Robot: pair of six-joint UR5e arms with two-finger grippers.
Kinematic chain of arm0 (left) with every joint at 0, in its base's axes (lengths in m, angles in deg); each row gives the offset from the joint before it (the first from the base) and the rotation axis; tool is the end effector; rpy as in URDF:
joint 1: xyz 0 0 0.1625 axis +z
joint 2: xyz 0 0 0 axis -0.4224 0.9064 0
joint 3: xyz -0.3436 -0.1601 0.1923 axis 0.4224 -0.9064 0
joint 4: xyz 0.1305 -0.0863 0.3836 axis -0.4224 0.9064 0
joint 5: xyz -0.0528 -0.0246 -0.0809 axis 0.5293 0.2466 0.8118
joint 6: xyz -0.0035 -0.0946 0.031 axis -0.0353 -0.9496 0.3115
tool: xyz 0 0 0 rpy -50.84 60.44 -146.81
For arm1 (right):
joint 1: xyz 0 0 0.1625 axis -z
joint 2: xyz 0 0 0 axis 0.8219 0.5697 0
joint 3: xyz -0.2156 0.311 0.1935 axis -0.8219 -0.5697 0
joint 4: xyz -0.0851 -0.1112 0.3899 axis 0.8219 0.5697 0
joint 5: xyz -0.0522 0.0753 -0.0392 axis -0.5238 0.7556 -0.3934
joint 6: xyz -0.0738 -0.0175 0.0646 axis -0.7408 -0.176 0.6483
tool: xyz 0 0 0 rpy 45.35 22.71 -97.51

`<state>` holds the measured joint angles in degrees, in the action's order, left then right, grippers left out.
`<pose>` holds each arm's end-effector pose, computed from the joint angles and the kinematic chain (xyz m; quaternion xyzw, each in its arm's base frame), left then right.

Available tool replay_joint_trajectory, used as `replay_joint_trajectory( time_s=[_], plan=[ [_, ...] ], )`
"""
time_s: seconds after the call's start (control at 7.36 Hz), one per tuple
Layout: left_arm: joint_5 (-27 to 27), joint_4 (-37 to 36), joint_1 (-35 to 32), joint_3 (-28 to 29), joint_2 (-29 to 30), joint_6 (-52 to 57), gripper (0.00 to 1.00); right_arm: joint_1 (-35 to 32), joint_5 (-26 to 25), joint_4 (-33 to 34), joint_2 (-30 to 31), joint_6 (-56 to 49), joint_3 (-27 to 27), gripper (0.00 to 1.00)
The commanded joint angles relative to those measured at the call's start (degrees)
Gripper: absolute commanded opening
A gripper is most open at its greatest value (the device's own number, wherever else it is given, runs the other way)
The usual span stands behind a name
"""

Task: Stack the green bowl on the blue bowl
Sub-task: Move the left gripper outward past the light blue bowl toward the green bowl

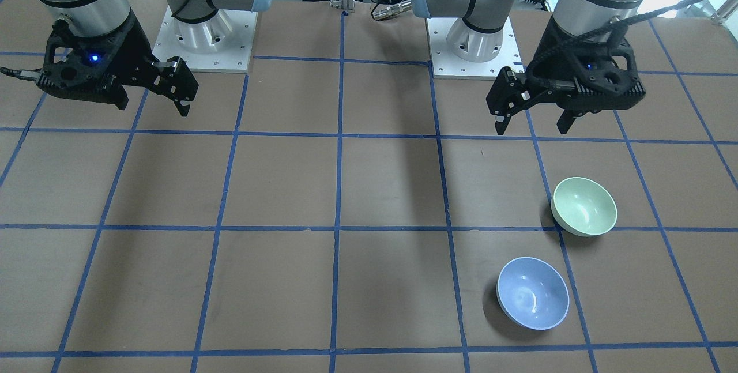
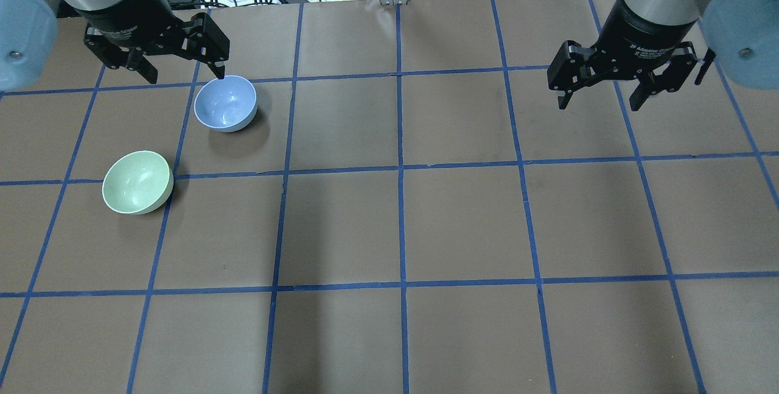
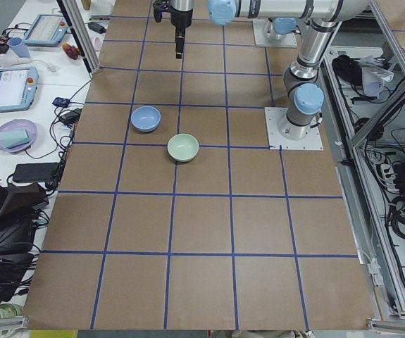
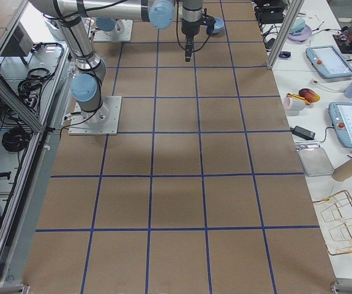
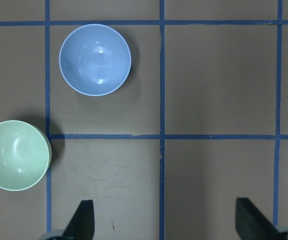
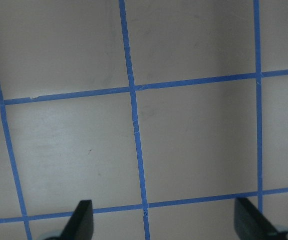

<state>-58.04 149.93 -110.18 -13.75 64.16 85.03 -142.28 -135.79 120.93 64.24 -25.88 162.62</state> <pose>-0.0896 -0.5197 0.4999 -0.0193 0.9982 -0.0558 0.0061 0.1064 -0.4870 0.4724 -0.0482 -0.9988 -0.0054 0.0083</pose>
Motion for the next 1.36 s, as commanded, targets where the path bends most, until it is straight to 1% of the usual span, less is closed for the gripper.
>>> replay_joint_trajectory(
  time_s=[0.0, 0.14, 0.41, 0.54, 0.68, 0.82, 0.95, 1.09, 1.22],
  plan=[
    [0.5, 0.2, 6.2, -1.1, 1.1, 3.9, 1.00, 0.0, 0.0, 0.0, 0.0, 0.0, 0.0, 1.00],
    [0.6, -0.4, 9.9, -2.1, 1.5, 5.4, 1.00, 0.0, 0.0, 0.0, 0.0, 0.0, 0.0, 1.00],
    [0.5, -0.6, 15.8, -4.9, 2.0, 14.1, 1.00, 0.0, 0.0, 0.0, 0.0, 0.0, 0.0, 1.00],
    [2.9, -1.0, 19.2, -7.1, 2.2, 17.0, 1.00, 0.0, 0.1, 0.0, 0.0, 0.0, 0.0, 1.00],
    [5.8, -3.6, 22.6, -8.9, 2.8, 21.4, 1.00, 0.0, 0.0, 0.0, 0.0, 0.0, 0.0, 1.00],
    [6.2, -7.0, 25.7, -10.5, 4.7, 27.0, 1.00, 0.0, 0.0, 0.0, 0.0, 0.0, 0.0, 1.00],
    [6.3, -9.8, 28.5, -11.9, 6.5, 30.2, 1.00, 0.0, 0.0, 0.0, 0.0, 0.0, 0.0, 1.00],
    [7.4, -13.4, 30.3, -13.0, 8.5, 34.3, 1.00, 0.0, 0.0, 0.0, 0.0, 0.0, 0.0, 1.00],
    [8.6, -15.6, 31.6, -13.4, 10.7, 36.8, 1.00, 0.0, 0.0, 0.0, 0.0, 0.0, 0.0, 1.00]
  ],
)
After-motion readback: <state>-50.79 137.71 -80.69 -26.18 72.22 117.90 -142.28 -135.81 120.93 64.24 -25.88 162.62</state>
